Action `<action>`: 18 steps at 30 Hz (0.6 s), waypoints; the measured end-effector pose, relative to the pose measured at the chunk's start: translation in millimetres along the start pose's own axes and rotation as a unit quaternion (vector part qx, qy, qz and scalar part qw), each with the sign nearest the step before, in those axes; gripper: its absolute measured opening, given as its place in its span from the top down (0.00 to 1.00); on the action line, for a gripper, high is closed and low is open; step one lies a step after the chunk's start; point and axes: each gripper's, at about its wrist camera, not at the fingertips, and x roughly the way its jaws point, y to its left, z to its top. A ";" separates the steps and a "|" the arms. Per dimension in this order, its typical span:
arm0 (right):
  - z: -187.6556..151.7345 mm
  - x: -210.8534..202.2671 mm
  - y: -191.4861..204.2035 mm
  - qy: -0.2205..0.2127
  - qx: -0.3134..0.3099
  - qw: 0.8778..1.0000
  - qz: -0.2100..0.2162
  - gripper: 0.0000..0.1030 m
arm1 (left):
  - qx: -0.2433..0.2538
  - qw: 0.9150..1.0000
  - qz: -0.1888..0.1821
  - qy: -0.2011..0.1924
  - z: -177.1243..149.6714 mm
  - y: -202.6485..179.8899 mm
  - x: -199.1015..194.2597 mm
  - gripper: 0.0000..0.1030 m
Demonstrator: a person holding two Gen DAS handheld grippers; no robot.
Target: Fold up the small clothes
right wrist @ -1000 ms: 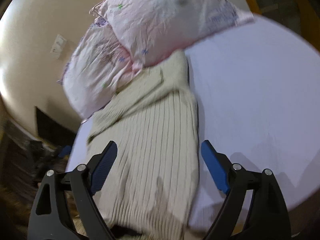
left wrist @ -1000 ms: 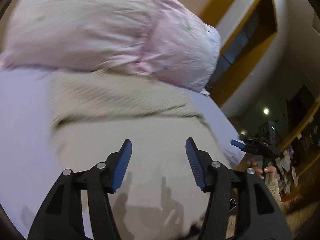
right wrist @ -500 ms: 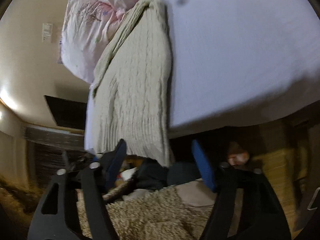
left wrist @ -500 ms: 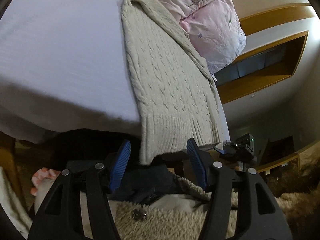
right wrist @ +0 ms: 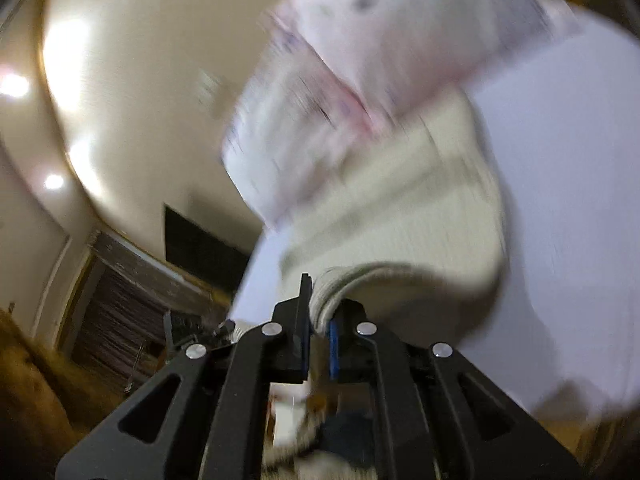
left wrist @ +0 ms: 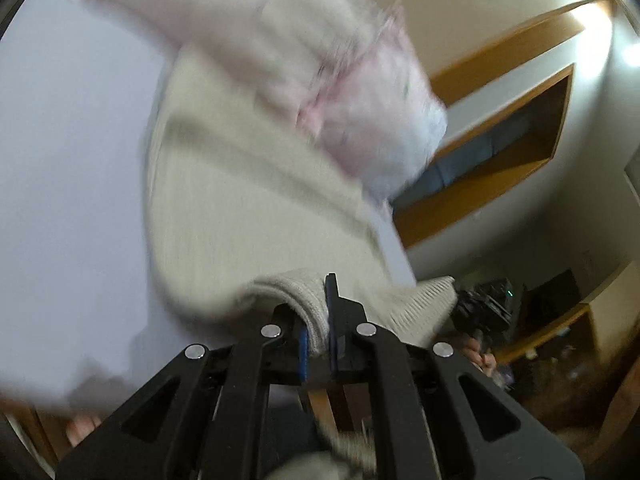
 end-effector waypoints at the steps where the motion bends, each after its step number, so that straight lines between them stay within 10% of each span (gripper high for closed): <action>1: 22.2 7.1 4.7 -0.026 -0.015 1.000 0.000 0.94 | 0.012 0.999 0.016 -0.034 29.6 -3.7 4.5 0.94; 8: 134.3 107.7 -46.7 -0.106 0.018 0.989 -0.101 0.91 | 0.024 0.985 0.151 -0.079 149.4 18.1 106.0 0.93; 12: 154.7 167.9 -88.2 -0.065 0.040 0.959 -0.272 0.56 | -0.010 0.981 0.195 -0.009 171.5 55.8 155.5 0.93; 15: 151.7 156.3 -93.1 -0.088 0.049 0.955 -0.280 0.18 | -0.042 0.987 0.157 -0.018 169.6 72.4 134.3 0.74; 17: 148.4 140.4 -87.2 -0.111 0.035 0.954 -0.276 0.12 | -0.028 0.982 0.180 -0.053 163.6 71.4 108.5 0.21; 18: 147.0 137.0 -86.6 -0.111 0.030 0.955 -0.273 0.12 | -0.022 0.980 0.185 -0.065 158.8 71.5 96.2 0.19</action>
